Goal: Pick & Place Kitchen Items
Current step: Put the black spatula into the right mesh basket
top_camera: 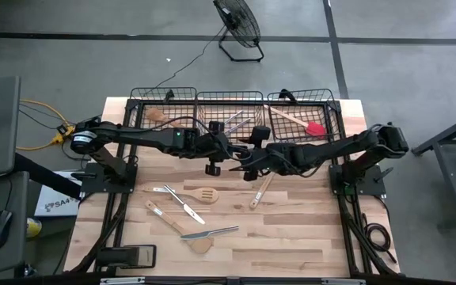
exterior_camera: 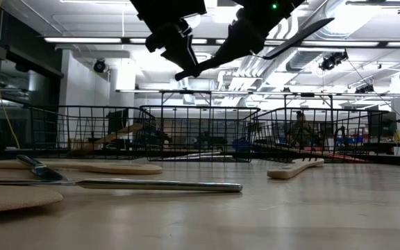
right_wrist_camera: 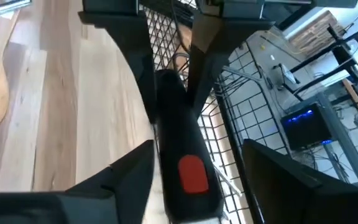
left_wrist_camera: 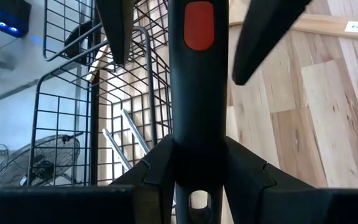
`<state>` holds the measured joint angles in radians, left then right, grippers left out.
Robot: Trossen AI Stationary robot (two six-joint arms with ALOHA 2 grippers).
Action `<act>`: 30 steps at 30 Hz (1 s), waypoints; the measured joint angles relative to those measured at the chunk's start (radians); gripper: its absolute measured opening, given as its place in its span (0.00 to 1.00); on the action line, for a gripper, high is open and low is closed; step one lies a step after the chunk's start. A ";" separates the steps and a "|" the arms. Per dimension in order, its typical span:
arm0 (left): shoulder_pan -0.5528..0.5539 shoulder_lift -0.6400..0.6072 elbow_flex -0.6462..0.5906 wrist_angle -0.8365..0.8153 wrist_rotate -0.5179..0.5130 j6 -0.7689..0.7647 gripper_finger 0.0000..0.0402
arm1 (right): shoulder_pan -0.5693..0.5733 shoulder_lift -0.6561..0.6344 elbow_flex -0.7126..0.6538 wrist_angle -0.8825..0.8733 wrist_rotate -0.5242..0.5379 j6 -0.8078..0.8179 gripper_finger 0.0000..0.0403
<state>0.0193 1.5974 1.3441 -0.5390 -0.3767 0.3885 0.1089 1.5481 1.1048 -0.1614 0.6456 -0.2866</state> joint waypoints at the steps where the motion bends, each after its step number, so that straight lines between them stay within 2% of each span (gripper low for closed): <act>1: 0.000 0.000 0.000 0.002 0.000 0.000 0.24 | 0.000 -0.001 0.000 -0.010 -0.006 -0.001 0.55; 14: -0.001 -0.002 0.000 -0.004 0.006 0.009 0.24 | -0.010 0.014 -0.001 -0.013 -0.034 -0.010 0.27; 27: -0.001 -0.002 0.000 -0.011 0.014 0.003 0.24 | -0.009 0.014 -0.001 -0.021 -0.055 0.049 0.27; 28: -0.001 -0.002 0.000 -0.011 0.014 0.002 0.26 | -0.009 0.014 -0.001 -0.024 -0.056 0.063 0.27; 30: 0.000 -0.002 0.000 -0.004 0.006 -0.011 0.35 | -0.009 0.014 -0.001 -0.021 -0.053 0.107 0.26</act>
<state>0.0189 1.5955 1.3441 -0.5430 -0.3705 0.3773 0.1001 1.5623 1.1034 -0.1823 0.5923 -0.1794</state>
